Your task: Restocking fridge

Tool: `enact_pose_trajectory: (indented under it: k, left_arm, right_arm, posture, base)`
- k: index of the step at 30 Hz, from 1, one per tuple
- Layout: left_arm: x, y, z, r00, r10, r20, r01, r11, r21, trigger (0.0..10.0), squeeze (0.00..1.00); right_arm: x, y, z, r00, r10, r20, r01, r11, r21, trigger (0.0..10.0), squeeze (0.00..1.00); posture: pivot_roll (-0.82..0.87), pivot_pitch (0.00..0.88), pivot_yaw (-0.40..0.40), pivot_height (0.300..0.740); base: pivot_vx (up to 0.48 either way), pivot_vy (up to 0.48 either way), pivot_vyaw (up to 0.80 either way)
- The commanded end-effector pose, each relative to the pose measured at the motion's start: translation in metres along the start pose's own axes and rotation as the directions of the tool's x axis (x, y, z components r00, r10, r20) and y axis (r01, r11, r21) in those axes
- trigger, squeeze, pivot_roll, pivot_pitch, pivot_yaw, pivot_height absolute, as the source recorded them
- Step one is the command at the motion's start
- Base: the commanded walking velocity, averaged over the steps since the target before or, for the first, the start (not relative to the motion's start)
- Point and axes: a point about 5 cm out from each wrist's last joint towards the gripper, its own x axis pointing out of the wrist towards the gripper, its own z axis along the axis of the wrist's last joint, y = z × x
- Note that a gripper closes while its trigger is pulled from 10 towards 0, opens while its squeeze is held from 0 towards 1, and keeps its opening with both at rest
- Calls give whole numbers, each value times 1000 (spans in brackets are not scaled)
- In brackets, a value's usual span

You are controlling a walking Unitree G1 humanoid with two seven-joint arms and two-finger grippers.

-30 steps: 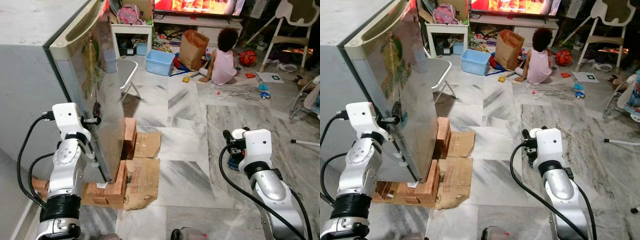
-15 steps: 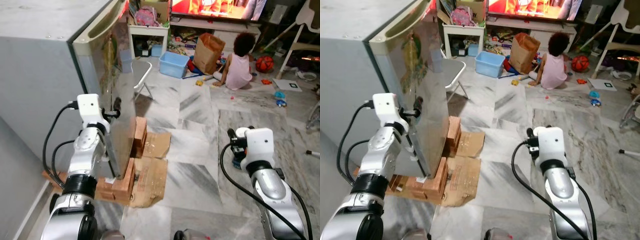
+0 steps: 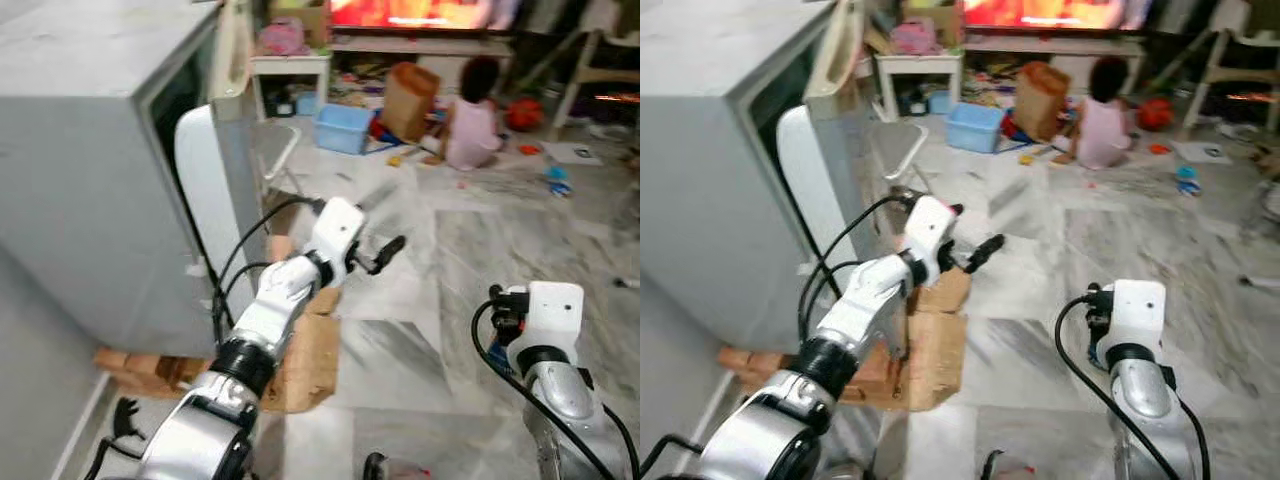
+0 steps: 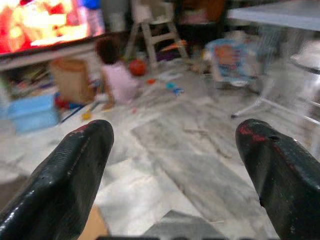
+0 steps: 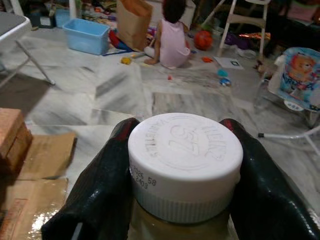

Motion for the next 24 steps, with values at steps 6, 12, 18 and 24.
enact_pose_trajectory:
  k: [6, 12, 18, 24]
  left_arm:
    - [-41, 60, 11, 925, 370, 86, -368, 929, -41, 10000, 0]
    - [-66, 65, 1, 902, 427, 69, -425, 904, -42, 10000, 0]
    - [-74, 58, -3, 905, 421, 59, -419, 907, -39, 10000, 0]
    - [-84, 64, -3, 869, 491, 59, -489, 871, -38, 10000, 0]
  right_arm:
    - [8, 9, 13, 998, 41, 41, -41, 999, 1, 10000, 0]
    - [11, 10, 12, 998, 50, 27, -50, 999, 0, 10000, 0]
    - [9, 9, 9, 999, 49, 19, -49, 999, -2, 10000, 0]
    - [-10, -5, -5, 998, 64, -28, -65, 996, -60, 10000, 0]
  posture:
    - [-10, 0, -25, 740]
    - [-6, 0, -27, 740]
    - [-9, 0, -24, 740]
    - [-10, 0, -25, 740]
  base:
    - [0, 0, 0]
    - [82, 0, -192]
    - [362, 0, -587]
    - [376, 0, -84]
